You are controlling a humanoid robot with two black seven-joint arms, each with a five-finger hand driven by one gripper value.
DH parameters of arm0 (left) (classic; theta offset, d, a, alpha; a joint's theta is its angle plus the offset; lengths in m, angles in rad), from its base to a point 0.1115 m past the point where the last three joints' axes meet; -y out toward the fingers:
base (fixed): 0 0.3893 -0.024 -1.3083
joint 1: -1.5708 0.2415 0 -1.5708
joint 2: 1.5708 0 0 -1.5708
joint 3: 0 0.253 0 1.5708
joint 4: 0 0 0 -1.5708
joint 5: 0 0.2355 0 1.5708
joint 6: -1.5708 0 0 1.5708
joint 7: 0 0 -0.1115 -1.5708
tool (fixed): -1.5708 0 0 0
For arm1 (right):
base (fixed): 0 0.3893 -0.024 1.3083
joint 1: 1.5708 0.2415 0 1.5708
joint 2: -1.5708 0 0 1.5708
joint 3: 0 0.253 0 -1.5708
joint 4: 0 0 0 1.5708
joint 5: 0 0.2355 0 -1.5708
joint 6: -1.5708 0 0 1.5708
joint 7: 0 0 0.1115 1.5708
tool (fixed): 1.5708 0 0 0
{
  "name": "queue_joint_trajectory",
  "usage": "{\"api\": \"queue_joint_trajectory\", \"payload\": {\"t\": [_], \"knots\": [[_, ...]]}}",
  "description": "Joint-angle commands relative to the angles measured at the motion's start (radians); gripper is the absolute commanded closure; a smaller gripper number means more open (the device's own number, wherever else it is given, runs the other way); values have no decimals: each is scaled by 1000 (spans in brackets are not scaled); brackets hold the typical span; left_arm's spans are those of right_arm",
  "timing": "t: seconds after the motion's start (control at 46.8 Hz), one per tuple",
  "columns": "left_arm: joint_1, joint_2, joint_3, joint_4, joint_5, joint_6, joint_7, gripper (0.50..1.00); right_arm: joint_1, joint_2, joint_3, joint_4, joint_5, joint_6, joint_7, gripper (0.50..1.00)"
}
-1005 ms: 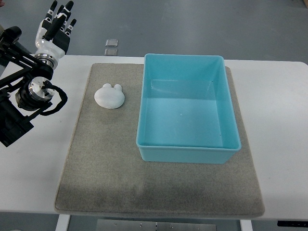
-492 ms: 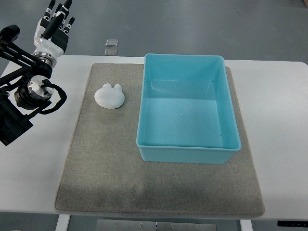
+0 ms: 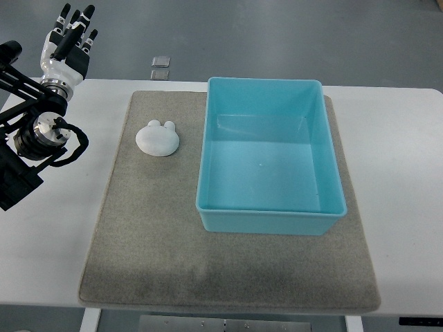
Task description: Place white toy into blue box with left hand
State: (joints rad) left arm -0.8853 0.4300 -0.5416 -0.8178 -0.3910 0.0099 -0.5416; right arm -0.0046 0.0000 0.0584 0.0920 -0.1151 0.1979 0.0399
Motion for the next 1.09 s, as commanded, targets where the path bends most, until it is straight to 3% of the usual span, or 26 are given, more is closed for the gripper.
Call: {"api": "queue_joint_trajectory", "payload": {"t": [0.0, 0.257, 0.556, 0.855, 1.069], "knots": [[-1, 1, 3, 5, 0, -31, 0, 506, 0, 0, 0, 0, 0, 0, 0, 564], [-6, 0, 28, 22, 11, -88, -1, 506, 0, 0, 0, 0, 0, 0, 0, 564], [-21, -4, 42, 80, 89, -248, -1, 506, 0, 0, 0, 0, 0, 0, 0, 564], [-21, 1, 49, 75, 96, -278, -1, 506, 0, 0, 0, 0, 0, 0, 0, 564], [-23, 6, 40, 80, 253, -334, 0, 506, 0, 0, 0, 0, 0, 0, 0, 564]]}}
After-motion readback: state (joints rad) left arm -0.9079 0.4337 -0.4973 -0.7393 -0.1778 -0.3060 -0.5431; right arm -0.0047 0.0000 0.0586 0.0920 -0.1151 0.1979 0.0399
